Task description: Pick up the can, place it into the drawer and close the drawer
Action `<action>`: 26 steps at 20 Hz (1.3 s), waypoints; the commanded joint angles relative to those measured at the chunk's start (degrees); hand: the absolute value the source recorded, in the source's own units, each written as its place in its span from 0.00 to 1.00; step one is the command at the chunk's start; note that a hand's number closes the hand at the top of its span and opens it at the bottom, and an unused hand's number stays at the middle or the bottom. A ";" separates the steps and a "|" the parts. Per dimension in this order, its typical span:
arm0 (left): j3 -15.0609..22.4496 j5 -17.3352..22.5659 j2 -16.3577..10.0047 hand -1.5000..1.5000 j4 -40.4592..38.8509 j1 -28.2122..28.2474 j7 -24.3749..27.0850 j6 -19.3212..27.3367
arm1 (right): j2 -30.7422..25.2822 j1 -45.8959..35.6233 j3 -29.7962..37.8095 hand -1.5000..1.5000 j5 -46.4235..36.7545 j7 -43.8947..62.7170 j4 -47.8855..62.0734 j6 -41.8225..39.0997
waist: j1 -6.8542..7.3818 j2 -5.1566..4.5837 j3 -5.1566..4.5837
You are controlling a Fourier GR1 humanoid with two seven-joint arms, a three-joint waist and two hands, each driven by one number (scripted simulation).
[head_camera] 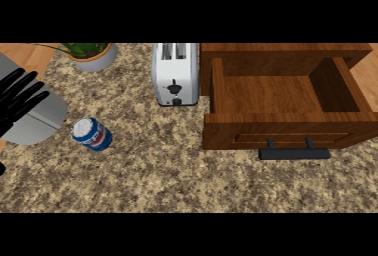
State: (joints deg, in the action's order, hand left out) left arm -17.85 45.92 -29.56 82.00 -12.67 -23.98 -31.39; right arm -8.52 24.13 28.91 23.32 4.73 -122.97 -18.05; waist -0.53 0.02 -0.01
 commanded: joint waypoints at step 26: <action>1.49 -34.31 4.63 0.00 -40.35 -7.97 38.38 -2.95 | -0.32 -1.96 11.48 0.00 6.57 4.51 1.48 -9.06 | -0.28 -0.16 -0.05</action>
State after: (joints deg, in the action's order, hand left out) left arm -16.23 14.71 -24.12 48.39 -18.54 9.74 -34.43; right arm -5.16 23.74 36.91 25.99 6.95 -123.06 -26.65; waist -0.72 -0.10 -0.04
